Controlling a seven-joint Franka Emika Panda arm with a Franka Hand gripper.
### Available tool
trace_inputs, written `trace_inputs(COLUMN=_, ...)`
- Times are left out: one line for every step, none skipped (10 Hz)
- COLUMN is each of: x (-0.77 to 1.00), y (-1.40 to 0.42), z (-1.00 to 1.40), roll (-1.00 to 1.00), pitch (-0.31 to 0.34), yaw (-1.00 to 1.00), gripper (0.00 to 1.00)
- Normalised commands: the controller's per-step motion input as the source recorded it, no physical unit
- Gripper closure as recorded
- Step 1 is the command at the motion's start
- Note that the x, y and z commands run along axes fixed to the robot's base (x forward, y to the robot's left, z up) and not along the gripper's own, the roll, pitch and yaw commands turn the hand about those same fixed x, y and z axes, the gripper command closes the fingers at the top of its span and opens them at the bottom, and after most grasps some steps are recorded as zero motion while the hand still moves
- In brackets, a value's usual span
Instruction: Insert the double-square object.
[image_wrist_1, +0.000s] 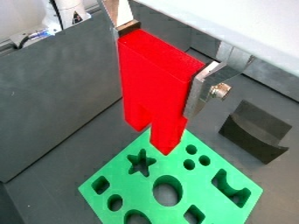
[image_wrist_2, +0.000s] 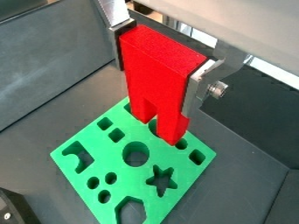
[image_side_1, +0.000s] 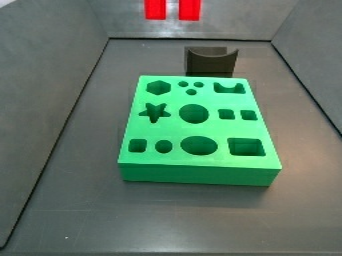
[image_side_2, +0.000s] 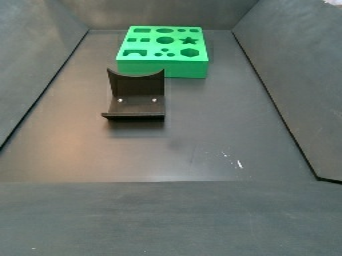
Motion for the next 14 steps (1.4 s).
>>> trace_inputs(x=1.0, y=-0.13, z=-0.7, roll=0.0, pitch=-0.02, yaw=-0.07, gripper=1.0)
trace_inputs(x=1.0, y=-0.15, z=-0.63, roll=0.0, pitch=0.0, yaw=-0.04, gripper=1.0)
trace_inputs(x=1.0, y=-0.14, z=-0.63, roll=0.0, pitch=0.0, yaw=-0.07, gripper=1.0)
trace_inputs(x=1.0, y=-0.09, z=-0.73, roll=0.0, pitch=0.003, yaw=0.0, gripper=1.0)
trace_inputs(x=1.0, y=-0.01, z=-0.54, roll=0.11, pitch=0.073, yaw=0.0, gripper=1.0)
trace_inputs(x=1.0, y=0.0, z=-0.41, roll=0.19, pitch=0.091, yaw=0.0, gripper=1.0)
trace_inputs(x=1.0, y=0.0, z=-0.25, roll=0.32, pitch=0.114, yaw=0.0, gripper=1.0)
trace_inputs(x=1.0, y=0.0, z=-0.21, roll=0.39, pitch=0.13, yaw=0.0, gripper=1.0)
trace_inputs(x=1.0, y=-0.01, z=-0.13, roll=0.37, pitch=0.151, yaw=0.0, gripper=1.0)
trace_inputs(x=1.0, y=-0.09, z=0.0, roll=0.31, pitch=0.156, yaw=0.0, gripper=1.0)
trace_inputs(x=1.0, y=-0.13, z=0.0, roll=0.27, pitch=0.133, yaw=0.0, gripper=1.0)
trace_inputs(x=1.0, y=-0.21, z=-0.09, roll=0.19, pitch=0.064, yaw=0.0, gripper=1.0)
trace_inputs(x=1.0, y=-0.24, z=-0.21, roll=0.13, pitch=0.001, yaw=0.0, gripper=1.0)
trace_inputs(x=1.0, y=-0.09, z=-0.27, roll=0.08, pitch=0.0, yaw=0.0, gripper=1.0)
